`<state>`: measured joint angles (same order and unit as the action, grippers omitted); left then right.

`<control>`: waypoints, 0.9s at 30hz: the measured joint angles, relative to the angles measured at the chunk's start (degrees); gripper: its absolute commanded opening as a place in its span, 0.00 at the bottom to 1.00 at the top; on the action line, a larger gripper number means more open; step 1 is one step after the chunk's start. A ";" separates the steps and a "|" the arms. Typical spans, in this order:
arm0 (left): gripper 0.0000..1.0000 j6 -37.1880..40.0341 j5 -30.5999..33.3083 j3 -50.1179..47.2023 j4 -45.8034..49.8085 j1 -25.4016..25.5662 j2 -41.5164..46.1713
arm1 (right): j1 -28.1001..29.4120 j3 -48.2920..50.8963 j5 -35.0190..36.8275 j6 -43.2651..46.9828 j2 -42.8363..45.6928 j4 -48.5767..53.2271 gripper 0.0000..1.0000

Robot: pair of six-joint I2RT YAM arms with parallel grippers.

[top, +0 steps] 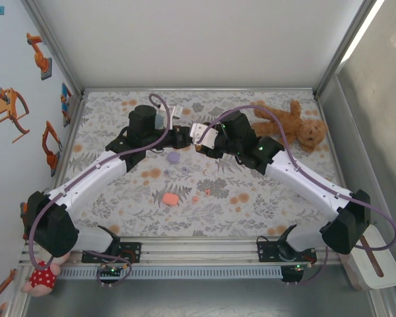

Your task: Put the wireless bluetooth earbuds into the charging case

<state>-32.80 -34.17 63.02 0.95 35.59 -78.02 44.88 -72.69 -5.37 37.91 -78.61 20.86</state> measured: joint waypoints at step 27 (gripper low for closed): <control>0.11 -2.01 11.15 -18.84 -22.36 -0.61 16.41 | -3.52 17.22 -9.60 -27.15 18.86 -16.87 0.92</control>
<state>-34.81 -23.03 44.18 -21.41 34.98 -61.60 41.36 -55.46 -14.96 10.76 -59.75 3.99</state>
